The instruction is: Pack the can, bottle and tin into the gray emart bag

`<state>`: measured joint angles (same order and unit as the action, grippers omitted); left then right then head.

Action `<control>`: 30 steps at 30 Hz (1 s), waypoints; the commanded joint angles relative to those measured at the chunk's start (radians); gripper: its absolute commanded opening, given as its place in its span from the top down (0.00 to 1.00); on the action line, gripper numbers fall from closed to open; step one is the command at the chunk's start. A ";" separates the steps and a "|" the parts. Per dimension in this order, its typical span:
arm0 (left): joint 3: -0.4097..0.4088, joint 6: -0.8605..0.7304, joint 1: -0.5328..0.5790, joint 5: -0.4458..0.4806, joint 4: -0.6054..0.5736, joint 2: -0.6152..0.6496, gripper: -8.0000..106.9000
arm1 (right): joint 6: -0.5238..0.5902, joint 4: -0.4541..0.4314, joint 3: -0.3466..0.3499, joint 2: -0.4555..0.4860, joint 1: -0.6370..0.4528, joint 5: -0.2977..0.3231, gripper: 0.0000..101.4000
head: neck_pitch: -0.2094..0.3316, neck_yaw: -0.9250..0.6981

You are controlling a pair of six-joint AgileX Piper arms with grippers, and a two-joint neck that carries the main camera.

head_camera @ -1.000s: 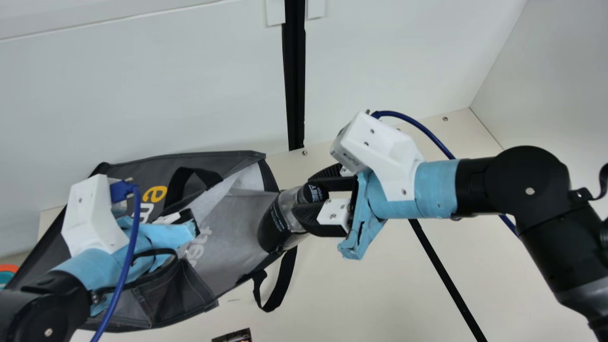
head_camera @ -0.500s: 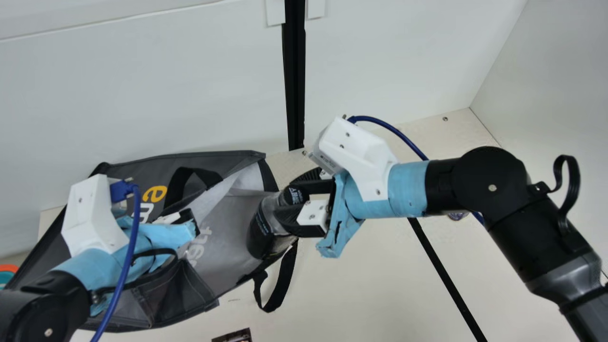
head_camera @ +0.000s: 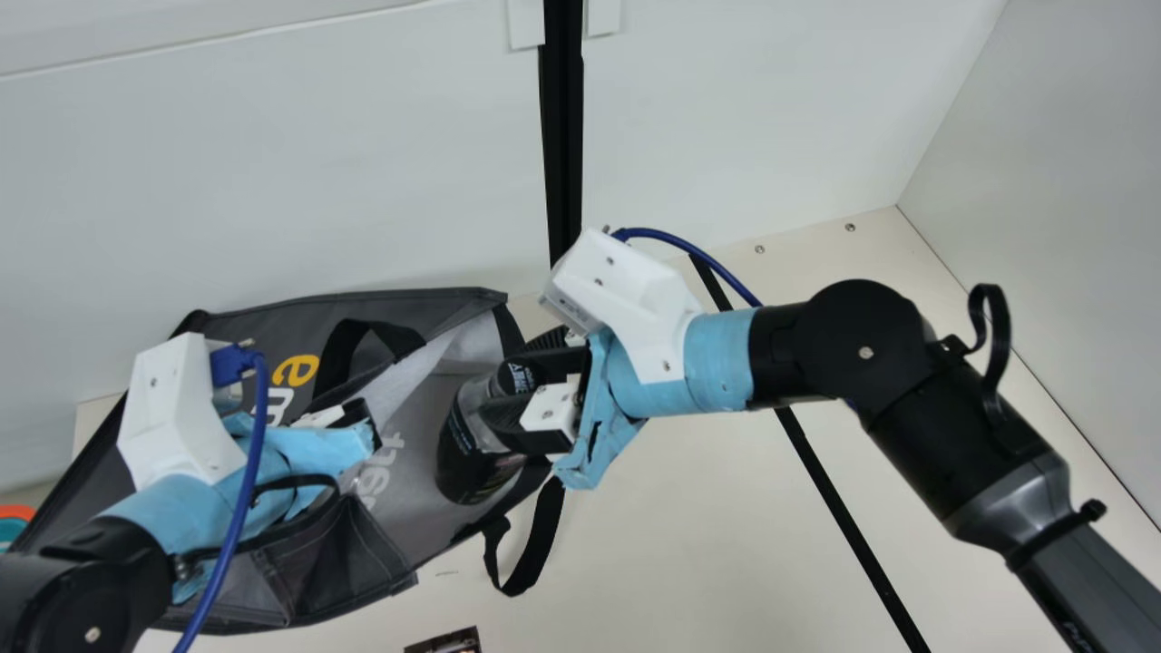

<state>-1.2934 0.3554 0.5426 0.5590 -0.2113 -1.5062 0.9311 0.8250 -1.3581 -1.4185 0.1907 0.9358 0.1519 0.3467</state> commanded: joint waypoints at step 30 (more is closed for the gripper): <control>0.000 0.000 0.000 0.000 0.000 0.000 0.84 | 0.133 0.138 0.013 -0.179 0.087 -0.092 1.00 | 0.023 0.002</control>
<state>-1.2934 0.3554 0.5426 0.5590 -0.2113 -1.5062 1.0601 0.9616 -1.3444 -1.5939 0.2769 0.8405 0.1519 0.3467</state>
